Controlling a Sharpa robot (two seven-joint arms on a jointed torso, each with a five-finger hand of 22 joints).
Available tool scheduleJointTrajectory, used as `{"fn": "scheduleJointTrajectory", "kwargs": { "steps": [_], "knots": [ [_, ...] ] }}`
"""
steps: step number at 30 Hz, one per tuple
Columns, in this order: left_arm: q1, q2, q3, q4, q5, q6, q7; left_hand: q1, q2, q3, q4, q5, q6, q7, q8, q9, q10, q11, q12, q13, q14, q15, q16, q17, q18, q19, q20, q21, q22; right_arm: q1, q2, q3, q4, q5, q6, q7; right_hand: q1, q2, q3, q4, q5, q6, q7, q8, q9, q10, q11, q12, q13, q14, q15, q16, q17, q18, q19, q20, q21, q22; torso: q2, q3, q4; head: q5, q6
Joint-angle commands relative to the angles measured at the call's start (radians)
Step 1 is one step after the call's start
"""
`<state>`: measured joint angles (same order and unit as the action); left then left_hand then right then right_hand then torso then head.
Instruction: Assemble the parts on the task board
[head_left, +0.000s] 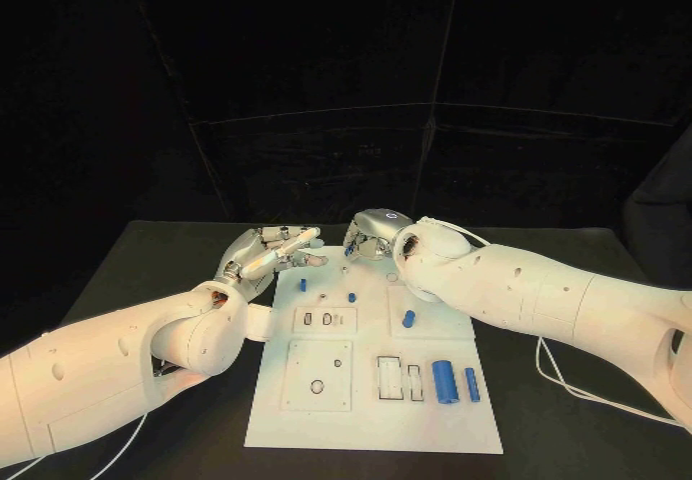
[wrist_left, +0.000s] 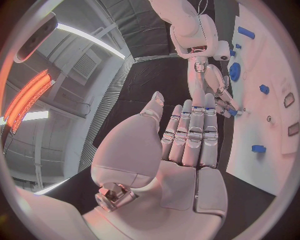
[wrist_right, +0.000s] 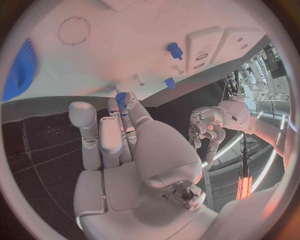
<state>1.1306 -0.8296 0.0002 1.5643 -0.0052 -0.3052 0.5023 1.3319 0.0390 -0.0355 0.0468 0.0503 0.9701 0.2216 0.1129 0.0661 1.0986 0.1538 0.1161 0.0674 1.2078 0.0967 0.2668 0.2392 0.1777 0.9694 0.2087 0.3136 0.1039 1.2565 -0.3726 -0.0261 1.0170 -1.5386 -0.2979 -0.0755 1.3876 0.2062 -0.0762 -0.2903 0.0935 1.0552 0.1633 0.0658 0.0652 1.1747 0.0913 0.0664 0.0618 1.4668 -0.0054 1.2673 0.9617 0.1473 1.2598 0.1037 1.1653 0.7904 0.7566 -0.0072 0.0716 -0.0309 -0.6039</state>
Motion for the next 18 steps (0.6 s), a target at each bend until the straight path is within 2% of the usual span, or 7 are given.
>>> {"fn": "scheduleJointTrajectory", "kwargs": {
  "steps": [1,4,7,15,18],
  "knots": [
    [0.002,0.001,0.001,0.001,-0.005,0.018,-0.002,0.0,0.009,-0.004,-0.001,-0.001,-0.007,-0.002,-0.006,0.001,-0.007,0.001,-0.003,-0.001,-0.007,-0.002,-0.005,0.002,0.004,-0.007,-0.002,-0.004,-0.001,0.001,0.005,0.0,-0.007,-0.006,0.027,-0.02,-0.01,-0.012,0.01,0.0,-0.018,-0.018,0.005,-0.006,-0.002,-0.019,0.005,-0.007,-0.001,0.008,0.011,-0.002,-0.01,-0.006,-0.015,0.004,0.0,-0.01,0.0,-0.0005,-0.001,0.0,-0.003],
    [0.002,0.001,0.001,0.001,-0.005,0.017,-0.003,0.001,0.01,-0.004,-0.002,-0.001,-0.007,-0.001,-0.006,0.001,-0.008,0.002,-0.003,-0.001,-0.008,-0.002,-0.006,0.002,0.004,-0.008,-0.002,-0.004,-0.002,0.001,0.007,-0.001,-0.009,-0.007,0.031,-0.017,-0.018,-0.023,0.015,0.001,-0.027,-0.047,0.015,-0.007,-0.004,-0.049,0.013,-0.007,-0.001,0.003,0.019,-0.008,-0.023,-0.003,-0.027,0.01,-0.01,-0.028,0.0,-0.0009,-0.0001,-0.004,-0.002],
    [0.002,0.001,0.001,0.0,-0.005,0.017,-0.003,0.002,0.01,-0.004,-0.002,-0.001,-0.007,-0.001,-0.006,0.001,-0.008,0.002,-0.003,-0.001,-0.008,-0.002,-0.006,0.002,0.004,-0.008,-0.001,-0.004,-0.002,0.001,0.01,-0.001,-0.01,-0.009,0.037,-0.015,-0.018,-0.035,0.024,0.001,-0.032,-0.088,0.01,-0.007,-0.004,-0.073,0.016,-0.004,-0.001,0.0,0.021,-0.011,-0.031,0.001,-0.037,0.014,-0.016,-0.041,0.0,-0.0007,0.0001,-0.005,-0.001],
    [0.002,0.0,0.001,-0.001,-0.005,0.019,-0.005,0.003,0.011,-0.004,-0.003,-0.001,-0.007,-0.002,-0.006,0.001,-0.008,0.001,-0.002,-0.001,-0.008,-0.002,-0.006,0.002,0.004,-0.008,-0.001,-0.005,-0.002,0.001,0.012,-0.001,-0.007,-0.012,0.046,-0.013,-0.025,-0.047,0.03,0.003,-0.035,-0.098,0.014,-0.005,-0.002,-0.093,0.021,-0.004,0.0,-0.003,0.024,-0.016,-0.042,0.003,-0.047,0.016,-0.024,-0.056,0.001,-0.0007,-0.0017,0.0,-0.003],
    [0.002,0.0,0.001,-0.001,-0.005,0.019,-0.006,0.004,0.012,-0.004,-0.004,-0.001,-0.006,-0.002,-0.005,0.001,-0.007,0.001,-0.001,-0.001,-0.008,-0.002,-0.005,0.002,0.004,-0.008,-0.001,-0.005,-0.003,0.001,0.008,-0.001,-0.002,-0.012,0.033,-0.011,-0.028,-0.051,0.031,0.003,-0.035,-0.101,0.015,-0.005,-0.002,-0.097,0.021,-0.003,0.0,-0.005,0.025,-0.02,-0.049,0.006,-0.054,0.017,-0.031,-0.07,0.001,-0.0009,-0.0023,0.001,-0.003]
  ]
}}
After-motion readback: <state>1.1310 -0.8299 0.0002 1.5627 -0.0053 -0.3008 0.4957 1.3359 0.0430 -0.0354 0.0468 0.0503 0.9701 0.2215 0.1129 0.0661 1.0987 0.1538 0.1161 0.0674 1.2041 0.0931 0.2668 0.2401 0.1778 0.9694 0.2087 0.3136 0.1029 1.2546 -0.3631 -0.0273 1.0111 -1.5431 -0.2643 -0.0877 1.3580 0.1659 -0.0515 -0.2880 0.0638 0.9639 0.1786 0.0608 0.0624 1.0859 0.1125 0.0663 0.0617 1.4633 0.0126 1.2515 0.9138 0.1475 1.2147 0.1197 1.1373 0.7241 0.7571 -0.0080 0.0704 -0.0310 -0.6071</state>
